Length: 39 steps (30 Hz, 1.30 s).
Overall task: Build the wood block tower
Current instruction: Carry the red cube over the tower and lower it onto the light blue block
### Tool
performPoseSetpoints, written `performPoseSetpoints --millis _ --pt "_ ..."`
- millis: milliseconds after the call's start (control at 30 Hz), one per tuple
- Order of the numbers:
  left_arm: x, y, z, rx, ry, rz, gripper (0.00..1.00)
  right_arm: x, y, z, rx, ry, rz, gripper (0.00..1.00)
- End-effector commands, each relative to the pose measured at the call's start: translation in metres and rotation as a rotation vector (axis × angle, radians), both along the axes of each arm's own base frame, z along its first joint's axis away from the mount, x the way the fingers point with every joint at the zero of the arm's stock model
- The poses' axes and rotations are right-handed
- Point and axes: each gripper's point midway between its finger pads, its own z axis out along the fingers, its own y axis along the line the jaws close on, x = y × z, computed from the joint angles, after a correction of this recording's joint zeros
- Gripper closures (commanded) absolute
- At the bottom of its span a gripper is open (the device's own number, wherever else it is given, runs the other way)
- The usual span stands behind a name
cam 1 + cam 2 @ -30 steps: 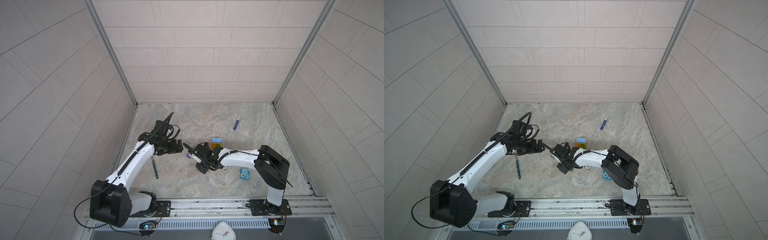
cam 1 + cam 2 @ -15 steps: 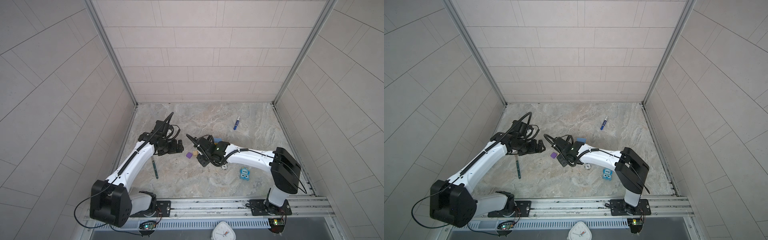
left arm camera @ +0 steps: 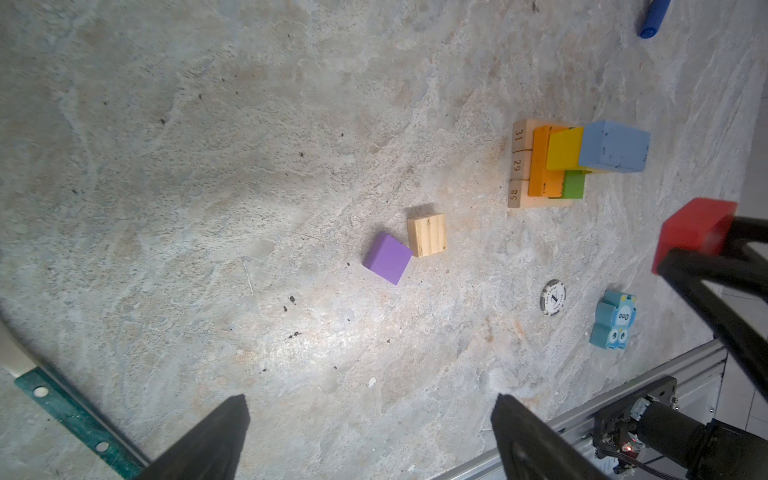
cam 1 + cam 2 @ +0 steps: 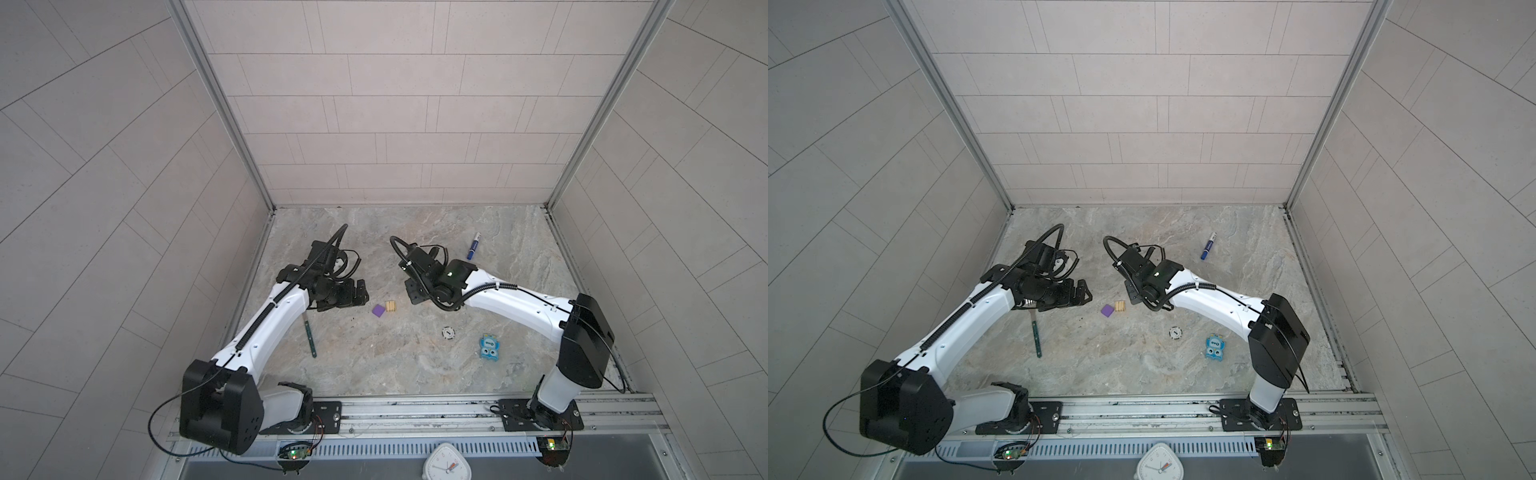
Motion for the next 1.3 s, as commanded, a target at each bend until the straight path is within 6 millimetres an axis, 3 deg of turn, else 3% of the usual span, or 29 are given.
performPoseSetpoints --millis 0,600,1267 --pt "-0.003 0.000 -0.004 -0.007 0.008 -0.009 0.02 0.010 -0.013 0.001 -0.012 -0.006 -0.095 0.73" --pt "-0.005 -0.005 -0.002 -0.041 0.005 -0.019 0.02 0.046 -0.046 -0.032 -0.009 0.079 -0.314 0.73" --pt "-0.006 -0.006 -0.002 -0.052 0.008 -0.023 0.03 0.047 -0.056 -0.043 -0.013 0.096 -0.372 0.72"
